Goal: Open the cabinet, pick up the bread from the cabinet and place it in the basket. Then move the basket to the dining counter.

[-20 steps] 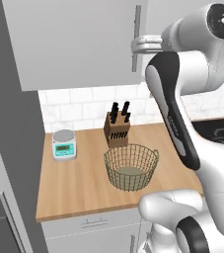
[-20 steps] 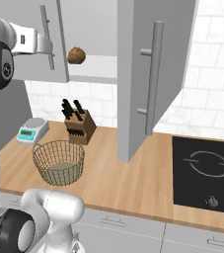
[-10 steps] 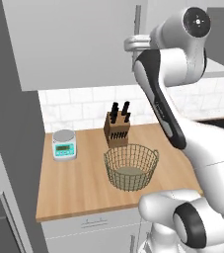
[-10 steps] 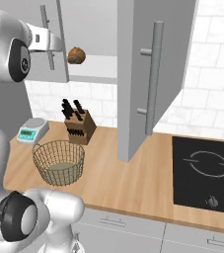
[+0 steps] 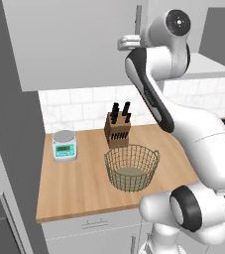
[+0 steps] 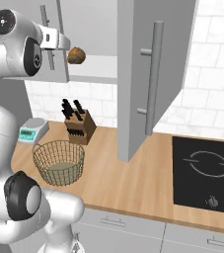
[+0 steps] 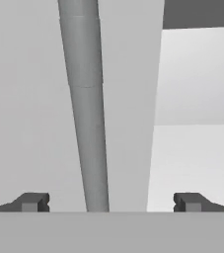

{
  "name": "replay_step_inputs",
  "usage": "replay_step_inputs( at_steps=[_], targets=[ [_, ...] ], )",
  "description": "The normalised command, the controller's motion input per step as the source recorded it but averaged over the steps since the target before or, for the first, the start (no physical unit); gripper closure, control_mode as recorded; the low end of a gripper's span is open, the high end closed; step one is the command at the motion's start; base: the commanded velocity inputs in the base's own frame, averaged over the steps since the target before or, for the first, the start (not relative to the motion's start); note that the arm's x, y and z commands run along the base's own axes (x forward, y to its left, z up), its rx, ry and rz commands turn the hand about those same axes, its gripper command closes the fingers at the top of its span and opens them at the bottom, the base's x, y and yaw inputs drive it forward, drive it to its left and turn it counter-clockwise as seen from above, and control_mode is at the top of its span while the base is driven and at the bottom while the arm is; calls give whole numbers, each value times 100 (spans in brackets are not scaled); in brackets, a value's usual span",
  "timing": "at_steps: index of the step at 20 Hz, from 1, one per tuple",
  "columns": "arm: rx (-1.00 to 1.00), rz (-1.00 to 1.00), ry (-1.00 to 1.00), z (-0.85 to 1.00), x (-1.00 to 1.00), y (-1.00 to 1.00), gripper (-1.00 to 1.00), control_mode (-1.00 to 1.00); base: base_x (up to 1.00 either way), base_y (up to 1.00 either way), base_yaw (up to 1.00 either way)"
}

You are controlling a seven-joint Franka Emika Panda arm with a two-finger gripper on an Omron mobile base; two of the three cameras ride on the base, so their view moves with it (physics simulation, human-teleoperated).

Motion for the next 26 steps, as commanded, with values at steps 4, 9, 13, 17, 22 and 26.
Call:
replay_step_inputs(
  at_steps=[4, 9, 13, 17, 22, 26],
  targets=[
    [0, 0, 1, 0, 47, 5, -100, -100, 0, 0, 0],
    [0, 0, 0, -2, 44, 14, -100, -100, 0, 0, 0],
    [-2, 0, 0, -13, 45, 29, 100, -100, 0, 0, 0],
    [-1, 0, 0, -16, 50, 28, 100, -100, 0, 0, 0],
    [-2, -1, 0, -13, 45, 35, 100, -100, 0, 0, 0],
    [-8, -9, 0, -9, 40, 81, 100, -100, 0, 0, 0]
  ],
)
